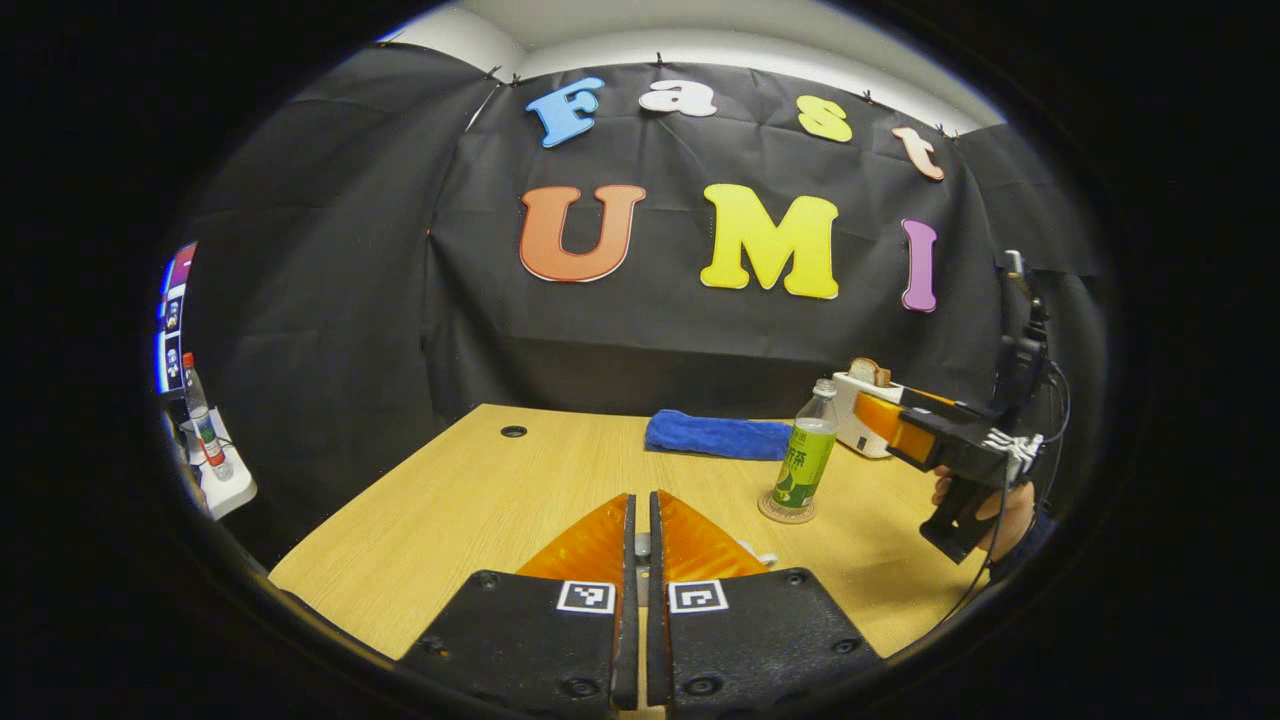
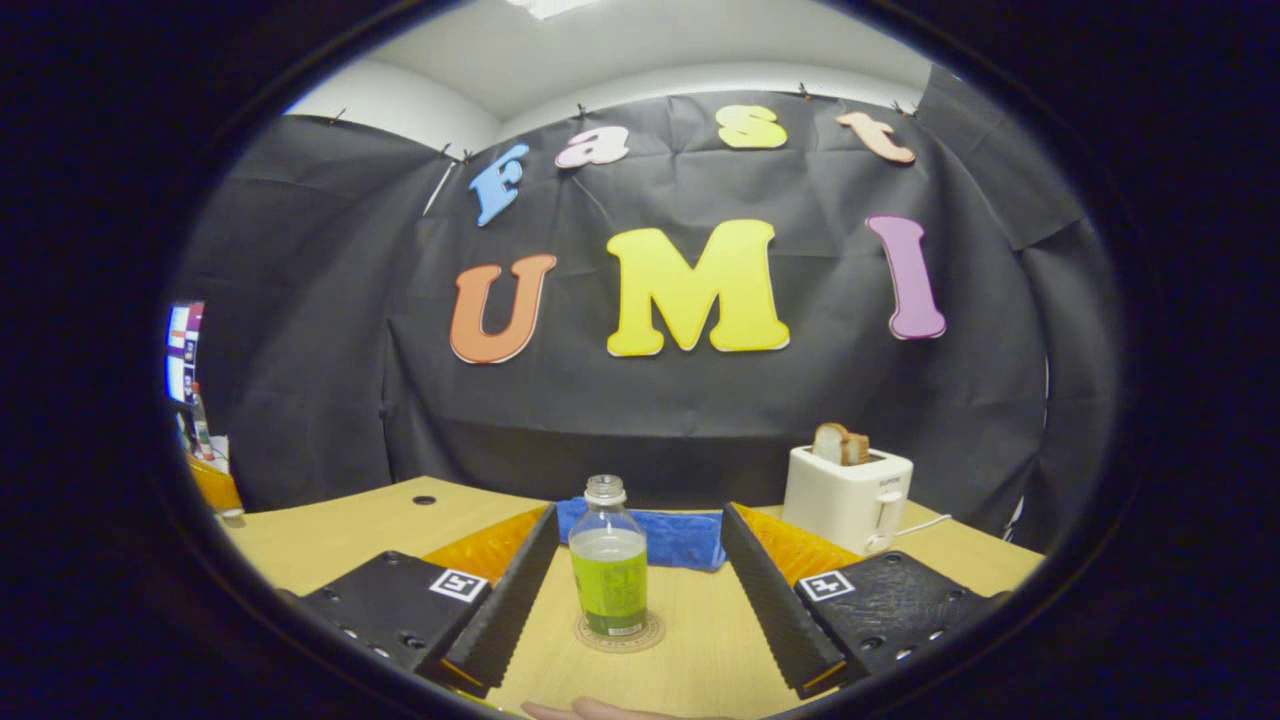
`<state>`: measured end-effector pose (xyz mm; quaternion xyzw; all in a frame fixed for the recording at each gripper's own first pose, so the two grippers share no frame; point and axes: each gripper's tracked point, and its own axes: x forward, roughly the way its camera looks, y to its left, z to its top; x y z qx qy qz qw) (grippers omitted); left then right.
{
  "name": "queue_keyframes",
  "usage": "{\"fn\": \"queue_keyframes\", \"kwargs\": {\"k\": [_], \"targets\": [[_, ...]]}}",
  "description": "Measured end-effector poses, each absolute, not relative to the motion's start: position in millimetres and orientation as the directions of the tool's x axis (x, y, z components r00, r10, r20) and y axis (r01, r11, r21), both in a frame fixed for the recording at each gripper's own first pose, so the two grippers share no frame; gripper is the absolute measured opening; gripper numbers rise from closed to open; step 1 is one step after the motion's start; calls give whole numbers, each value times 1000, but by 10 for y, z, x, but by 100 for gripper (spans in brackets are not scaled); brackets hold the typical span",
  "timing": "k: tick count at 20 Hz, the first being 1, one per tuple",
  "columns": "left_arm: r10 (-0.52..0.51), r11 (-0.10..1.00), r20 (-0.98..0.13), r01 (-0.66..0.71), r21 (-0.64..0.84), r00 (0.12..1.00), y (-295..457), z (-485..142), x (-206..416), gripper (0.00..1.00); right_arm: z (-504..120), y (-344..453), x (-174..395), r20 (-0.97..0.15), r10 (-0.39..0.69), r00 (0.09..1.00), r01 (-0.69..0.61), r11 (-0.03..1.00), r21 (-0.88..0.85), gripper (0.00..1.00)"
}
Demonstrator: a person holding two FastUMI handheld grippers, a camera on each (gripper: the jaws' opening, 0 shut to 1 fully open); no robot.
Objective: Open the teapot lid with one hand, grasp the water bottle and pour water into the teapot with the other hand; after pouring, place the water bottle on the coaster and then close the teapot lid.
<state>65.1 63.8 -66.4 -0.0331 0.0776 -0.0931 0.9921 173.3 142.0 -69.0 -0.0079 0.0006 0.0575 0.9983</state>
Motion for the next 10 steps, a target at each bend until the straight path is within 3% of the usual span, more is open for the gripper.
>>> {"fn": "queue_keyframes", "kwargs": {"k": [7, 10], "targets": [[-278, 957, -52, 272, -102, 959, 87, -847, 957, 6, -952, 1024, 1230, -7, 84, 996, -84, 986, -144, 96], [-311, 945, -69, 301, -126, 948, -37, -1080, 1074, 6, -983, 959, 1049, 8, 80, 997, -78, 987, -141, 94]]}}
